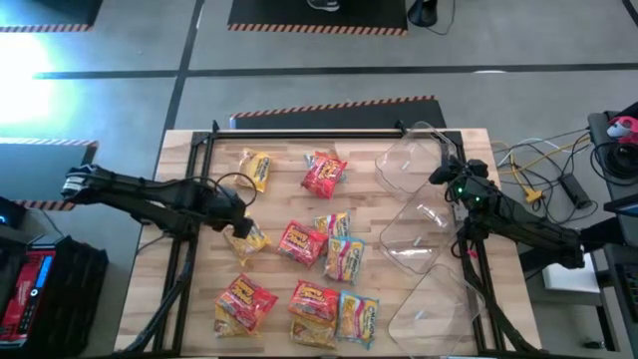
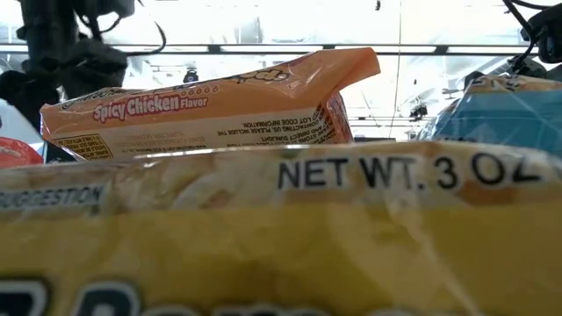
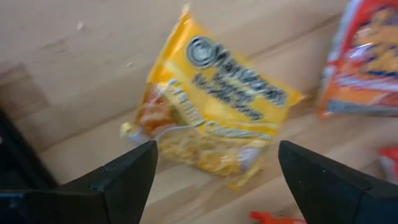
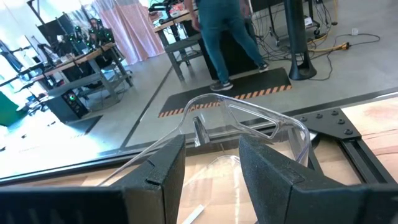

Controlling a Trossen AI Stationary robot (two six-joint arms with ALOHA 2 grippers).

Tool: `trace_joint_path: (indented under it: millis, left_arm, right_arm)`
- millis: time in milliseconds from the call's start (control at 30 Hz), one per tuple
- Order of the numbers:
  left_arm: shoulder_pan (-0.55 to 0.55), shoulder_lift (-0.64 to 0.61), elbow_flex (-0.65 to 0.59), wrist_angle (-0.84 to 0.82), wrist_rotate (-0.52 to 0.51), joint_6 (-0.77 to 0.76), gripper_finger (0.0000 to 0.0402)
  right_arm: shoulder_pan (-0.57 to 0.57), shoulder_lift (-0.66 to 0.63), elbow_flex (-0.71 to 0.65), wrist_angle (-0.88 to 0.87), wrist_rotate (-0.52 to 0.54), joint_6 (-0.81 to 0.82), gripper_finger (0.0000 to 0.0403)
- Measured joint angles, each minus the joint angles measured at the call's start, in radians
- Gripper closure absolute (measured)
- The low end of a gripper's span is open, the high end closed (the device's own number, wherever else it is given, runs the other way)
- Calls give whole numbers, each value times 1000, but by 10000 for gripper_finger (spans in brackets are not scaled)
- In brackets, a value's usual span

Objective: Sort Maruchan noodles
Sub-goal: Adjust the middle transparent bin

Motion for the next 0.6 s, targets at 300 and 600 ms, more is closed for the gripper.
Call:
trace_joint_path:
  millis: [300, 600]
  left_arm:
    - [0, 1, -126, 36, 42, 35, 120]
    - [-2, 2, -189, 131, 31, 106, 131]
  right_arm:
    - [0, 0, 0, 0, 0, 0, 264]
    - [0, 0, 0, 0, 0, 0, 264]
